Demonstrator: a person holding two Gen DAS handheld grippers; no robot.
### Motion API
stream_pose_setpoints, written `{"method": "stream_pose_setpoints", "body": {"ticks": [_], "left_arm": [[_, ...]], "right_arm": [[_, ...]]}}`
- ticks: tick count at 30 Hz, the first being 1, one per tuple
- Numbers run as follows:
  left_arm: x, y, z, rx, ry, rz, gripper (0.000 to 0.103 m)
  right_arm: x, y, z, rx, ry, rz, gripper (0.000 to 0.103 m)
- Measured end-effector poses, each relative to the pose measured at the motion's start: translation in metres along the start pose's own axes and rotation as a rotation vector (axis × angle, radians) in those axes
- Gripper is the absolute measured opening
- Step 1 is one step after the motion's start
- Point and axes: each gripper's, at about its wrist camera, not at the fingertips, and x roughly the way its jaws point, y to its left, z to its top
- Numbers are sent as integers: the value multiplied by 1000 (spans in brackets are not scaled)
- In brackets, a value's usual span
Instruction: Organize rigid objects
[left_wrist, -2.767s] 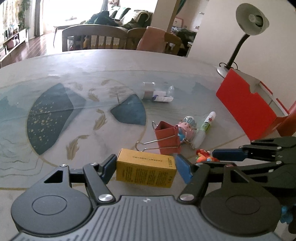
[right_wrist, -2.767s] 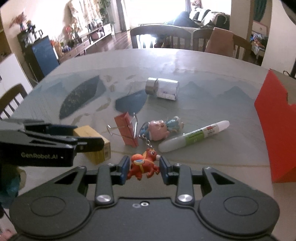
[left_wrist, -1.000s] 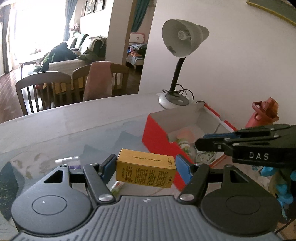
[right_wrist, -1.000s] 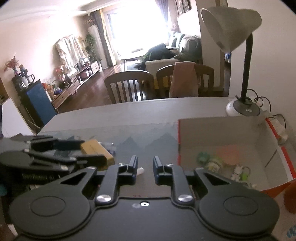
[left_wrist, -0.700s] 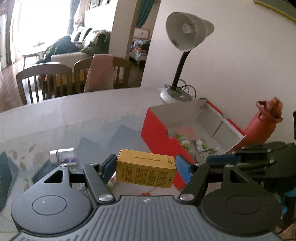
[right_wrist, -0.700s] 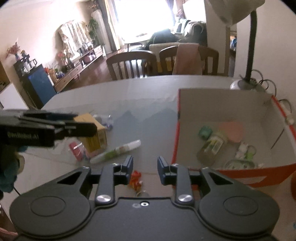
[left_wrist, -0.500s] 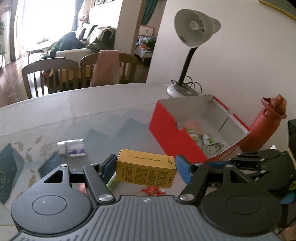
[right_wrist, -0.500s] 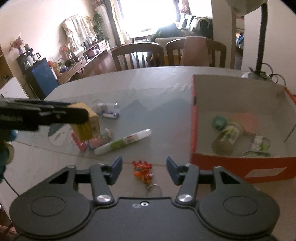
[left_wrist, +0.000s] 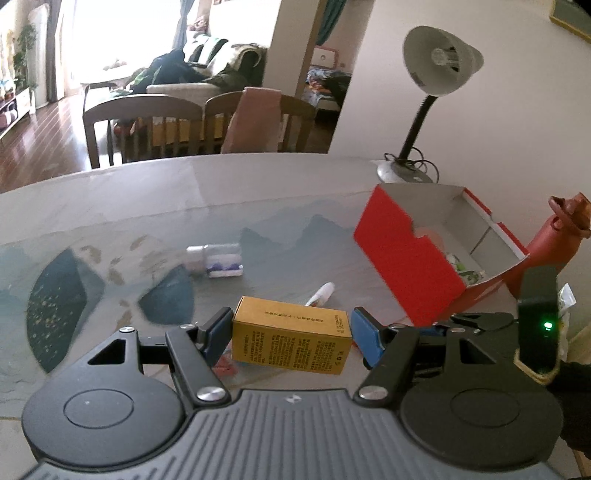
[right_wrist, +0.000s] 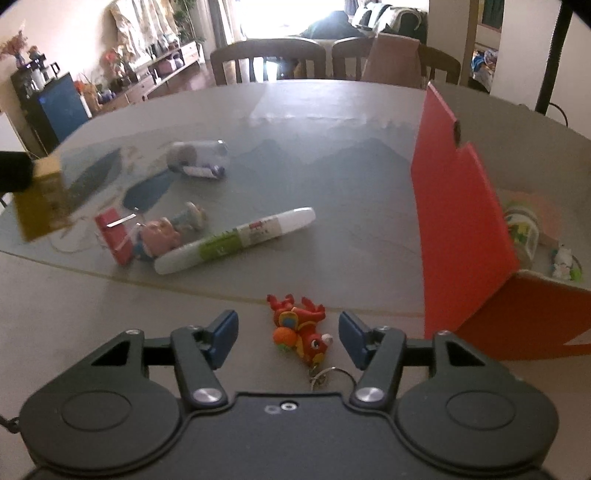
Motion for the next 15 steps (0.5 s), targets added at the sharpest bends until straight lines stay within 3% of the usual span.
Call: {"method": "stream_pose_setpoints", "body": {"ticks": [7,15], "left_arm": [[-1,21,-7,-24,12,11,69],[-2,30,-9,-32,12,11,69]], "right_arm": [[17,1,1,-19,18,-53,56],[17,6,1,-49,17,-86,44]]}}
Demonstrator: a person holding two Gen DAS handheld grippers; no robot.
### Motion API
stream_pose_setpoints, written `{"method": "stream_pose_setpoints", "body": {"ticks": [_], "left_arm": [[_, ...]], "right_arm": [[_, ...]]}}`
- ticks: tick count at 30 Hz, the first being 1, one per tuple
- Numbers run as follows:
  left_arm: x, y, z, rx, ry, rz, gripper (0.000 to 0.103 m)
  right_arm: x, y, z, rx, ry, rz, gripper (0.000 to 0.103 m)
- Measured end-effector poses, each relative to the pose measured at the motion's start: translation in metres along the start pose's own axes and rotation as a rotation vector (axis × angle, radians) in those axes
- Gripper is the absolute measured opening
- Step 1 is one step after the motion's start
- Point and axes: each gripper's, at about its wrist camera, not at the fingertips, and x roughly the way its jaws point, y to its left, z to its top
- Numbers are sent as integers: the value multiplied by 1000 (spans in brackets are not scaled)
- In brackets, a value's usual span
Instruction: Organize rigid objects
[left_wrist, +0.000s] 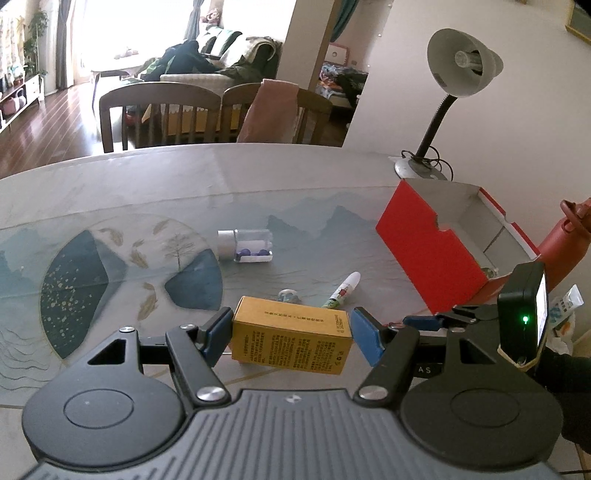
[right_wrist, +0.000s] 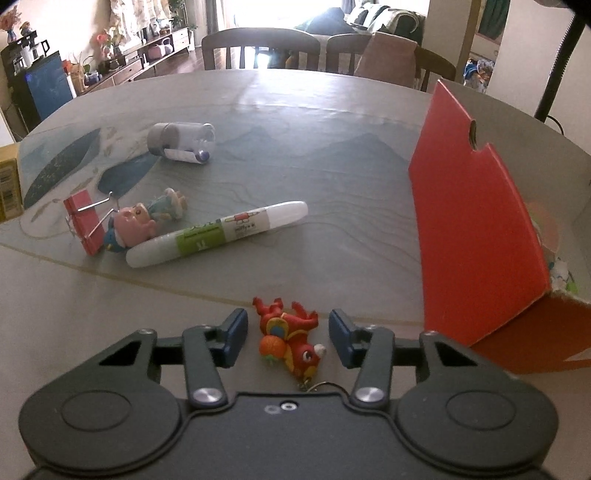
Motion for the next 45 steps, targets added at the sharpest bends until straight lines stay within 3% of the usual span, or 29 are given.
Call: {"method": "stream_pose_setpoints", "body": {"ticks": [5,12,23,34,45], "left_arm": [[0,1,0,0,1,0,69],[-1,-6,0,14,-2,-2,69],[-4,-41,13,44,-40,-27,69],[2,-92,40,84,-86,-69,69],[30,-150,74,137,-98,-102,69]], "right_arm": [[-1,0,0,3,1,-2,33],[-16,-2,0,20,8,-8,32],[-84,-23,14,58,-58,44,32],[-145,-72,36,96,-122,49,32],[-168,-136,57,99,-205,2,32]]}}
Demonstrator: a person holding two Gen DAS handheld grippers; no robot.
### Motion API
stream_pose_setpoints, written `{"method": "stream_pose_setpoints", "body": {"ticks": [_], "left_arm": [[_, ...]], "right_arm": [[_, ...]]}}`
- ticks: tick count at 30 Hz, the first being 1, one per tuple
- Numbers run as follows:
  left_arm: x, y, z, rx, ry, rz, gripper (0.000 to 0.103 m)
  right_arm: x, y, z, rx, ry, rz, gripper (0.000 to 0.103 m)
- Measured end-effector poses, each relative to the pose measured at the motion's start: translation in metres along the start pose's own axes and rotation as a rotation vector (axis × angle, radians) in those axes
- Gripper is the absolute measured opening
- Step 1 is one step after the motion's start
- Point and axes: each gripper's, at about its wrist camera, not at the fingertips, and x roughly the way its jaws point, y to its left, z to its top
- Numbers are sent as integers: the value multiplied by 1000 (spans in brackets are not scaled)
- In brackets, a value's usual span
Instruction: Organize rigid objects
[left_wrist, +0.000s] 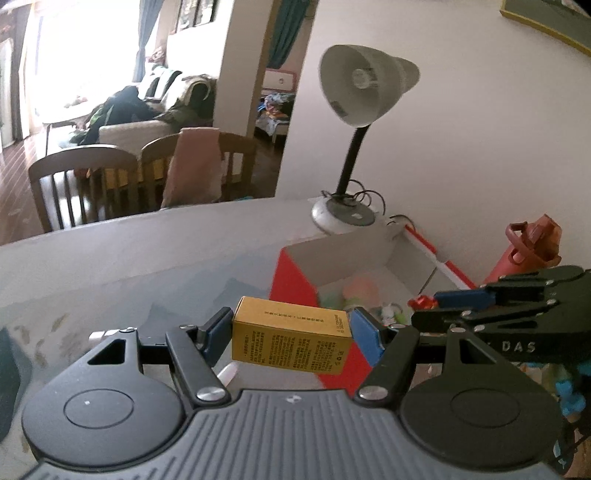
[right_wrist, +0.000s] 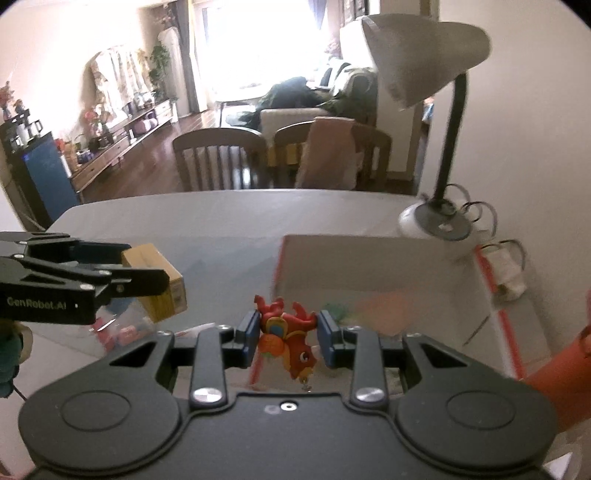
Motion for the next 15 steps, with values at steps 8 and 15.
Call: {"method": "stream_pose_setpoints", "body": {"ticks": [8,15], "left_arm": [[45,-36,27,51,14,-9,69],[98,-62,43,101,54,-2,69]], "right_arm": [[11,-49,8,29,-5,-60,32],[31,-81,5,59,13,-98,32]]}}
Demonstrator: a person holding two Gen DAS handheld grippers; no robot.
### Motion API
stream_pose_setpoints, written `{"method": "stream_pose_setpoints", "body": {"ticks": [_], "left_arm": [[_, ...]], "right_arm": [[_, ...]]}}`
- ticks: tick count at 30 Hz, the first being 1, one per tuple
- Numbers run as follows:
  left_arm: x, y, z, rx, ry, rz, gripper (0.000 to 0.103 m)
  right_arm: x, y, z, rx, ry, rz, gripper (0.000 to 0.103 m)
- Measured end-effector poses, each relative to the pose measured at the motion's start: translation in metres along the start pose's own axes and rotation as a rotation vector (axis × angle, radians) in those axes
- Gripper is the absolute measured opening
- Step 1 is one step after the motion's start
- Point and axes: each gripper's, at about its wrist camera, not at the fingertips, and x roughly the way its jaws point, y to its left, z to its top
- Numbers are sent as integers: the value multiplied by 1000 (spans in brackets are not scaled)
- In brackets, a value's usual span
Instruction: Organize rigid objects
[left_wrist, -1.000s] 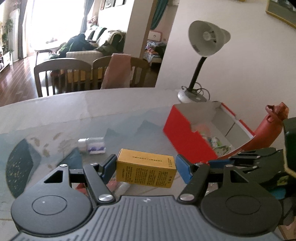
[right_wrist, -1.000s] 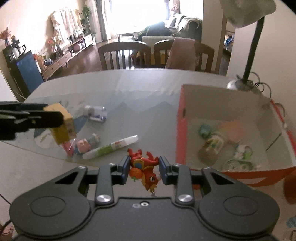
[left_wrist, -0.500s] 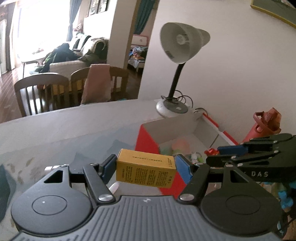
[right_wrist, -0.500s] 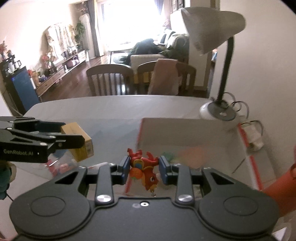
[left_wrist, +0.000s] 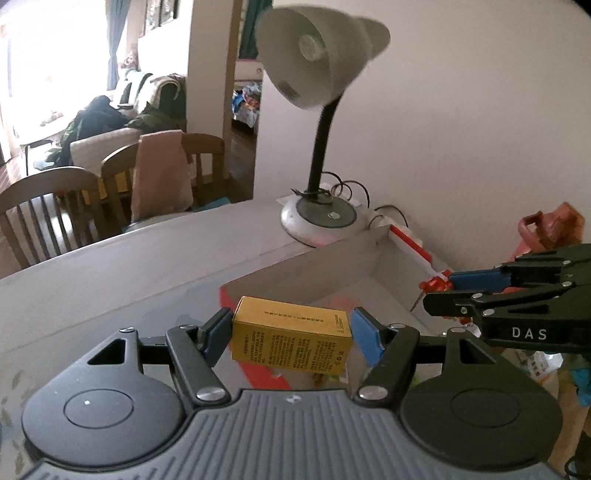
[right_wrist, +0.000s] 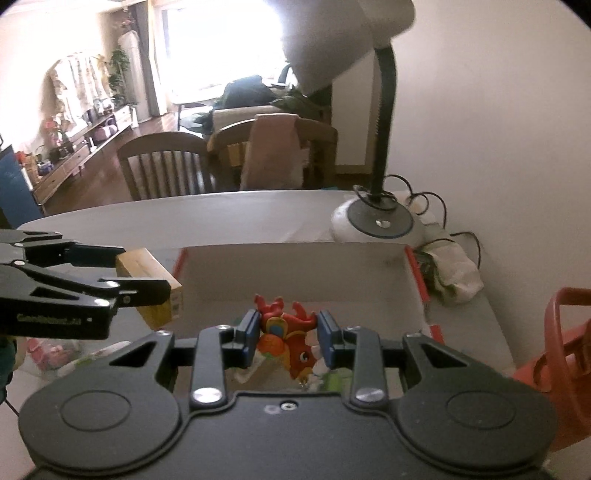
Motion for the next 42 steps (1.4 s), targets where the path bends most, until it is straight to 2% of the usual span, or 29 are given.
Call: {"method": "stream_pose_setpoints", "body": {"ticks": [9,20,33,40,42], "left_arm": [[74,-18,15,15,88,6,69],[141,-32,16,48,194,23,69],[170,-42,12,94,269,10,69],[176,-34,8,63,313,22,69],[174,-32,7,57,319,22,70]], "right_arm": [[31,-20,-10,6,35,-38,32],[68,-20,-36,-47,127,-59,32],[92,-16,-54,-65,223,-44,33],[95,-17,-56,-54,237,-27,38],[93,-17,-56,-47,235,-19,44]]}}
